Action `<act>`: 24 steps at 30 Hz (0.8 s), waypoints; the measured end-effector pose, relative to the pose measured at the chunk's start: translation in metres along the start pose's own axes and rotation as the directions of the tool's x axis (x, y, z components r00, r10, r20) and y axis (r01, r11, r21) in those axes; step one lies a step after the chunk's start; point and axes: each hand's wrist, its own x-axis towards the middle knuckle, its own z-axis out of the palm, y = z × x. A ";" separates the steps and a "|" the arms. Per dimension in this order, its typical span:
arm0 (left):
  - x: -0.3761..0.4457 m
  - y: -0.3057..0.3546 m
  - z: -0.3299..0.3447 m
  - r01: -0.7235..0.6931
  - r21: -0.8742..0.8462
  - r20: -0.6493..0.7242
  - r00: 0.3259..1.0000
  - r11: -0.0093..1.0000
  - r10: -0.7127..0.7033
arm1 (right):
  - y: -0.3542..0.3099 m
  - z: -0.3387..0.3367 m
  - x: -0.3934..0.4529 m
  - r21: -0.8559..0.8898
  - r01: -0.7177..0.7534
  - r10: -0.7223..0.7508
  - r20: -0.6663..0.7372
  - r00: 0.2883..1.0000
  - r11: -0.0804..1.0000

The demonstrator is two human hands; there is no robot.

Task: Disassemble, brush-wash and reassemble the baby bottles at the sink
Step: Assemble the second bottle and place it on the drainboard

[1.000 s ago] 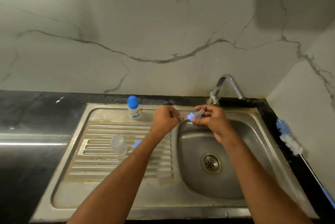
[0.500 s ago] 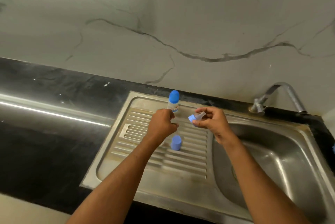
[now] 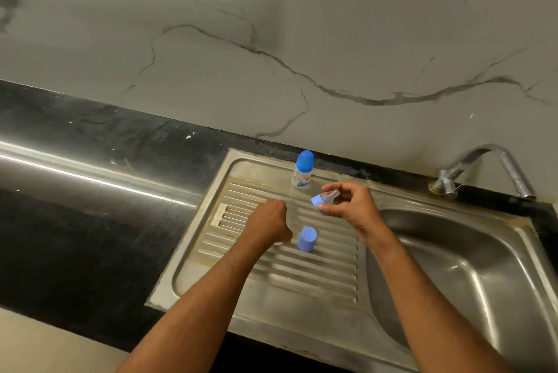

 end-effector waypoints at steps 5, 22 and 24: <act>-0.001 0.010 -0.016 0.044 0.009 -0.044 0.998 0.999 -0.043 | 0.002 -0.009 -0.005 0.011 -0.011 0.011 -0.005 1.000 1.000; 0.020 0.213 -0.080 -0.312 -0.729 -0.148 0.941 0.610 0.304 | -0.062 -0.213 -0.091 -0.041 0.108 -0.115 -0.232 0.966 0.993; 0.032 0.226 -0.062 -0.004 -0.935 0.134 0.922 0.355 0.364 | -0.043 -0.241 -0.103 0.203 0.067 -0.015 -0.247 0.969 0.977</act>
